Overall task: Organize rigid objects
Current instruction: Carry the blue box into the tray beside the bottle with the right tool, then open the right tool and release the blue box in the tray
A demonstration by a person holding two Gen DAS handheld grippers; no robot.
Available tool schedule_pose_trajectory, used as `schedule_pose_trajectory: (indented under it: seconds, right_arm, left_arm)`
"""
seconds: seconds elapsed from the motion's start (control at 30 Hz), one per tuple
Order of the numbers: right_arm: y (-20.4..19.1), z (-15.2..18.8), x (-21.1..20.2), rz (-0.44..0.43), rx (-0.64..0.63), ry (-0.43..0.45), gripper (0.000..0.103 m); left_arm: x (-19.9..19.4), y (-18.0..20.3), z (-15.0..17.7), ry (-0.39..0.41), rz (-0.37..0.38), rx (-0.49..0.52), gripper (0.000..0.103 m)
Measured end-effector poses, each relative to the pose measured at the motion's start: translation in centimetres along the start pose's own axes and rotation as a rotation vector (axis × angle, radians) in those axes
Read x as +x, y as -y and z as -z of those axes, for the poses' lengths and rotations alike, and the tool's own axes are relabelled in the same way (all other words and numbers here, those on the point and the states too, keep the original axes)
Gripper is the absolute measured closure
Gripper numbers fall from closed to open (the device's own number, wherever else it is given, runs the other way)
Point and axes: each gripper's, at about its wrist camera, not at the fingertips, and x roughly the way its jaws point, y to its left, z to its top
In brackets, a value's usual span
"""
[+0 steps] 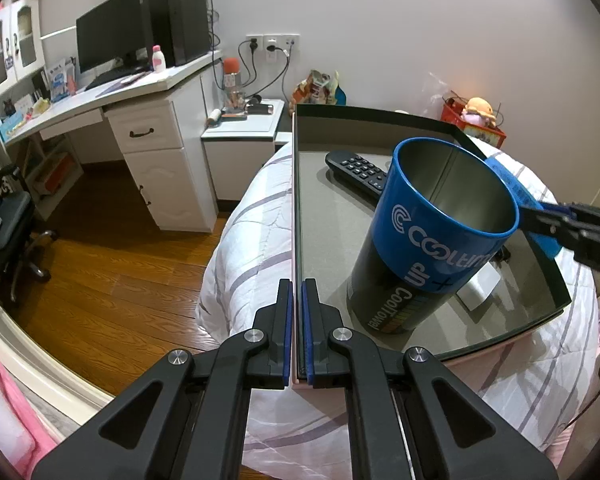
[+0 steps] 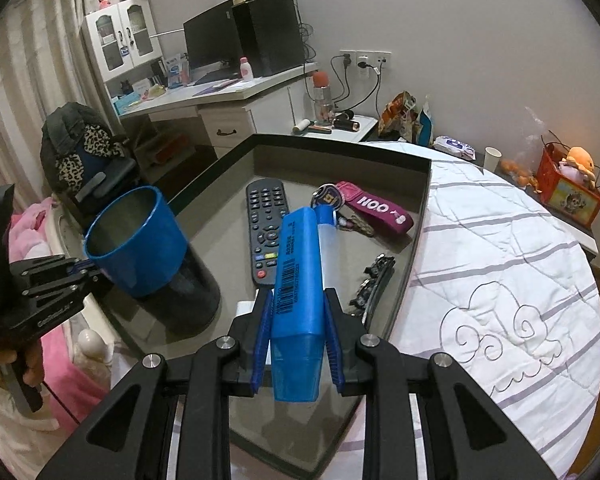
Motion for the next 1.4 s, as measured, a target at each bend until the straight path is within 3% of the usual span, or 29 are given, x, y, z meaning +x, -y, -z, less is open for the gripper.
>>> schedule_pose_trajectory:
  seconds: [0.17,0.63,0.9,0.93,1.03,1.13,1.23,1.4]
  right_arm:
    - [0.7,-1.2,0.8,0.047,-0.014,-0.015,0.078]
    - [0.4,-3.1,6.5,0.219,-0.128,-0.176,0.078]
    - [0.8,-3.5,5.3,0.176,-0.1,-0.107,0.077]
    - [0.8,-3.5,4.9,0.176,-0.096,-0.09,0.072]
    - [1.2,-3.4,3.0,0.174,-0.057,-0.028,0.038]
    - [2.0,-3.2,0.7,0.138,0.004,0.032,0.036]
    - [2.6,-2.9,-1.3,0.146,0.048,0.072,0.022]
    - [2.7,-1.3,-4.0,0.125,0.083,0.113,0.022]
  left_arm:
    - [0.0,0.0,0.0,0.001,0.001,-0.003,0.099]
    - [-0.1,0.0,0.0,0.003,0.0,0.0,0.099]
    - [-0.1,0.0,0.0,0.002,-0.003,0.001,0.099]
    - [-0.1,0.0,0.0,0.002,-0.002,0.001,0.099]
    - [-0.1,-0.2,-0.1,0.002,-0.001,-0.002,0.099]
    - [-0.1,-0.3,-0.2,0.002,-0.005,0.0,0.099]
    - [-0.1,-0.5,-0.4,0.001,-0.009,-0.001,0.099]
    - [-0.1,-0.8,-0.7,-0.001,-0.012,-0.015,0.099]
